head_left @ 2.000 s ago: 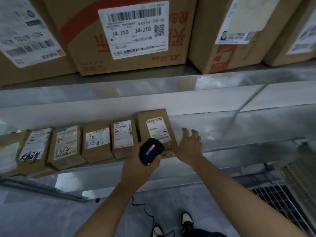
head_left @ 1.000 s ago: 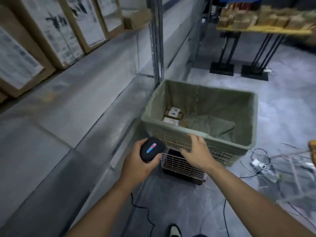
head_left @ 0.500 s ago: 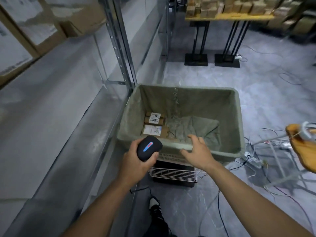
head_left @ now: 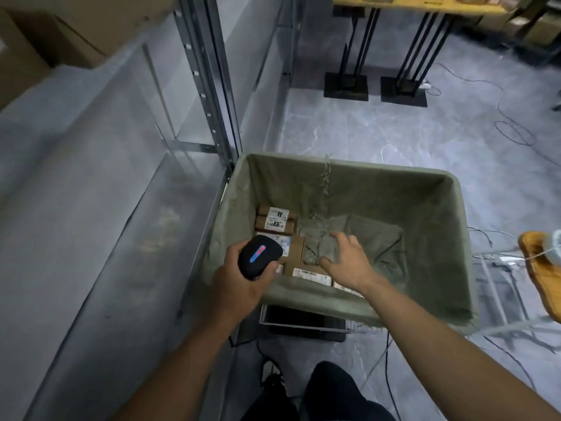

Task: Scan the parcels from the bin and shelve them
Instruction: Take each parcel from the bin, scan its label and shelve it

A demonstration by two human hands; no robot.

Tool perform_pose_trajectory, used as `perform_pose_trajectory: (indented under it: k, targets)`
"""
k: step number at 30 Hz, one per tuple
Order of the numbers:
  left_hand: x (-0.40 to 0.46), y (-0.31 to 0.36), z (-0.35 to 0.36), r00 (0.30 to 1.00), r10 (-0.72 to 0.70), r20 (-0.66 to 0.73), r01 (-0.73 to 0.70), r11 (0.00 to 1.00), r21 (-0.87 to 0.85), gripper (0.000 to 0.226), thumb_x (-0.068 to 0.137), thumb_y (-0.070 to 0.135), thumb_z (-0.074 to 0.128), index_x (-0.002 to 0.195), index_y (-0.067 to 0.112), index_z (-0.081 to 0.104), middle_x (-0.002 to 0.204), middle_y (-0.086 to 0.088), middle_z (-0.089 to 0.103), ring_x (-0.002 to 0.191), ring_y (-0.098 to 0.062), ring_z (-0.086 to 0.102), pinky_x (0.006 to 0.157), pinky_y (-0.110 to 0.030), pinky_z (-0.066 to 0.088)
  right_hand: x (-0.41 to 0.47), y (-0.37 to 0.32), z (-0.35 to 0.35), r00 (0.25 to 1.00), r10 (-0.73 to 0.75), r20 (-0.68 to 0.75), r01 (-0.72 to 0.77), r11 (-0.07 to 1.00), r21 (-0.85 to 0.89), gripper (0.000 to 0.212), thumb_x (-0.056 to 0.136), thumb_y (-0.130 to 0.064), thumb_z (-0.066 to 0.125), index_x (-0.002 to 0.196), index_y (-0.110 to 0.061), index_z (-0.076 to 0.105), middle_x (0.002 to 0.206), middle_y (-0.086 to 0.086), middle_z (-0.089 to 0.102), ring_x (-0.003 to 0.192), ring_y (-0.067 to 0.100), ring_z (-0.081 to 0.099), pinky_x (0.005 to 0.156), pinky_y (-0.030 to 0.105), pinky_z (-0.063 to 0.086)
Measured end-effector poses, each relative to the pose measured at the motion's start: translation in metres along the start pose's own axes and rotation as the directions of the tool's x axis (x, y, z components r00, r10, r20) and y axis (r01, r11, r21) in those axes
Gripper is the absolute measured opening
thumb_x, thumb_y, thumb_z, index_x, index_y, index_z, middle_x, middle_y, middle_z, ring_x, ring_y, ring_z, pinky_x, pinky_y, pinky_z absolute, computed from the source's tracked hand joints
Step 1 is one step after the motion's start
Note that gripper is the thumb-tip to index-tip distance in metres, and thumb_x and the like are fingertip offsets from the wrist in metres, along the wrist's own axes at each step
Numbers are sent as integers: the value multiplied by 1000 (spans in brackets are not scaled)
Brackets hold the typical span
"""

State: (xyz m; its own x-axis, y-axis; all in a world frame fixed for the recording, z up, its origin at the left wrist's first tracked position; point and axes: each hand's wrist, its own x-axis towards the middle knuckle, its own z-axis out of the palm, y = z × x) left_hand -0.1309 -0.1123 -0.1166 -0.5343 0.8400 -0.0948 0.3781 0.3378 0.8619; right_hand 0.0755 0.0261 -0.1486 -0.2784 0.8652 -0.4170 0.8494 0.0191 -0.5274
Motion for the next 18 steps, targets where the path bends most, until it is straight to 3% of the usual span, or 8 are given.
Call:
perform_pose_trajectory:
  k: [4,10,15,18]
  targets:
    - [30,-6,10,1000,-28,12,28,1000,9,55,78,19,89,125,21,61,97,26,63,83,23,60,67,0,44,56,-3,16,998,-28,48,29,999,-19,74,90,-32,70,153,-18,33,148,14,37,140,32,36,114,37,33]
    - [80,-18,35,995,-86,42,81,992,91,57,78,33,88,126,32,57,96,27,63,85,20,60,65,-3,45,143,-4,49,984,-85,160,98,992,-77,73,90,-32,70,151,-14,35,143,16,40,137,35,38,113,39,35]
    - [121,-28,53,987,-160,15,158,983,90,58,75,43,86,125,39,56,103,26,66,92,10,64,73,-15,53,207,-6,70,969,-145,202,174,976,-134,78,86,-39,72,151,-18,35,141,17,43,132,38,44,109,46,42]
    - [131,-35,58,979,-203,24,200,976,85,56,77,40,87,122,41,54,105,23,65,92,12,63,70,-8,50,238,-4,86,950,-172,261,225,957,-185,81,88,-38,72,155,-18,30,149,18,36,135,37,40,110,45,42]
